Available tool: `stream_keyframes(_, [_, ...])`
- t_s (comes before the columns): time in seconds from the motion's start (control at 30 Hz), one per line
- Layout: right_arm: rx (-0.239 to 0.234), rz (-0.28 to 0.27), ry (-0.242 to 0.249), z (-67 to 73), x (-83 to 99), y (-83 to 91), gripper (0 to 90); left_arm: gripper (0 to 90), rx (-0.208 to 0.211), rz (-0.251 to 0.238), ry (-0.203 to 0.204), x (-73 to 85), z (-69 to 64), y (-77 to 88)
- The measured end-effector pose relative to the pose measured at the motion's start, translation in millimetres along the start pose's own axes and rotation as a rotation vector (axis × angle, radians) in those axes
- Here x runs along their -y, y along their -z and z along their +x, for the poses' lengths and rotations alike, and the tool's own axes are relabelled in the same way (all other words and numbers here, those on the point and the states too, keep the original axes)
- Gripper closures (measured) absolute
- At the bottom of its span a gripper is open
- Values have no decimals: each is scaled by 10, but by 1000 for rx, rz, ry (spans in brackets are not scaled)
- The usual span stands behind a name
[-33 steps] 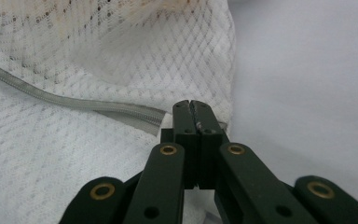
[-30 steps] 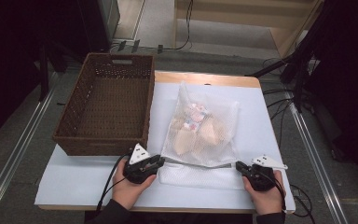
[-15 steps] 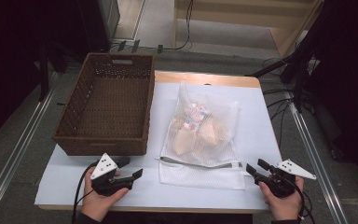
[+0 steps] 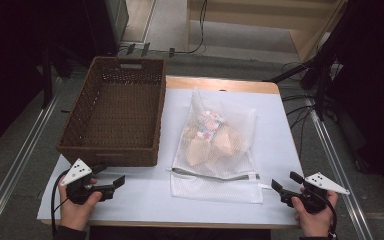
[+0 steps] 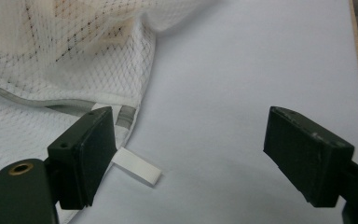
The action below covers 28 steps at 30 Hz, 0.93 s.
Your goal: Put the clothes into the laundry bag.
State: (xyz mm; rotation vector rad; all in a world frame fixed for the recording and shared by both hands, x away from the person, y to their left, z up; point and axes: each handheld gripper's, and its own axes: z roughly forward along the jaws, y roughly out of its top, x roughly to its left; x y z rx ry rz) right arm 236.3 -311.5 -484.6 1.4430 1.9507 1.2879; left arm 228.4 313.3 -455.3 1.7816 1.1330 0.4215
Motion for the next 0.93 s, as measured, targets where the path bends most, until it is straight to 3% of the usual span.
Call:
stream_keyframes(0.1, [-9, 3, -4, -6, 14, -38, 177, 101, -12, -16, -1, 7, 94, 63])
stream_keyframes(0.2, [-6, 5, 8, 13, 19, -44, 176, 101, -22, -30, 31, 18, 170, 98])
stream_keyframes(0.3, [-13, 3, 7, 4, 23, -42, 176, 102, -44, 0, 37, 40, 186, 73])
stream_keyframes(0.4, [-13, 3, -8, -4, 26, -44, 176, 101, -46, 32, 18, 46, 158, 10])
stream_keyframes(0.57, [21, 12, -1, 17, 38, -57, 177, 101, -73, 67, 3, 79, 114, -25])
stream_keyframes(0.73, [38, -35, -44, 4, 72, -3, 180, 116, -40, 44, 10, 95, 128, 3])
stream_keyframes(0.83, [43, -36, -44, 6, 74, -3, 184, 124, -12, 4, 15, 115, 139, 54])
stream_keyframes(0.93, [45, -37, -28, 19, 76, 0, 184, 123, -3, 5, 7, 121, 129, 58])
